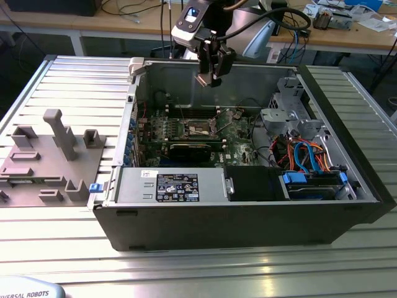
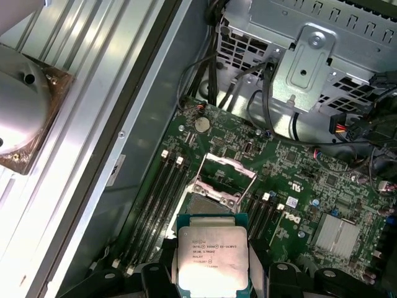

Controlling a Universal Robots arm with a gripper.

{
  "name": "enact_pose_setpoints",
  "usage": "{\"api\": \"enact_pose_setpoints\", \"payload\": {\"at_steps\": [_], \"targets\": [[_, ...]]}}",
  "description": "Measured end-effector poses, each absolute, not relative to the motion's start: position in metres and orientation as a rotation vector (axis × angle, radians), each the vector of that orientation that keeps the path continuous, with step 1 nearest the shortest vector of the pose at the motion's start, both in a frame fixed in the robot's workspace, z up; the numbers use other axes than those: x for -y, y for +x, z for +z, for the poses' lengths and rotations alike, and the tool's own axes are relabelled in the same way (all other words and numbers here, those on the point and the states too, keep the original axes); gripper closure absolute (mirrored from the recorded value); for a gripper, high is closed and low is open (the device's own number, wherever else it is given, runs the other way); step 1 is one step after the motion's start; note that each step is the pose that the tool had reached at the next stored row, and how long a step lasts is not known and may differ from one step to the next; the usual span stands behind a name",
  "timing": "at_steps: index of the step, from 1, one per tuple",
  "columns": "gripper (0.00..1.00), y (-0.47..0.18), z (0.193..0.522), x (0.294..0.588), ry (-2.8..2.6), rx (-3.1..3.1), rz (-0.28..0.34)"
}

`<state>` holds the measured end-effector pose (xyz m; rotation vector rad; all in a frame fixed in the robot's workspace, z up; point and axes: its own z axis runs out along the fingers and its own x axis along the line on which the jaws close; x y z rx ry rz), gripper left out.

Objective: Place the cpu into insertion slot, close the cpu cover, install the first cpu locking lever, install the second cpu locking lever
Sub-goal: 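Place the cpu into insertion slot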

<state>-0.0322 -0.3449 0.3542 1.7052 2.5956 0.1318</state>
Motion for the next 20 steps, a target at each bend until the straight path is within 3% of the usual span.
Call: {"api": "enact_pose_setpoints", "payload": {"at_steps": [20], "targets": [[0.46, -0.0322, 0.3541, 0.3449, 1.723, -2.583, 0.132]]}}
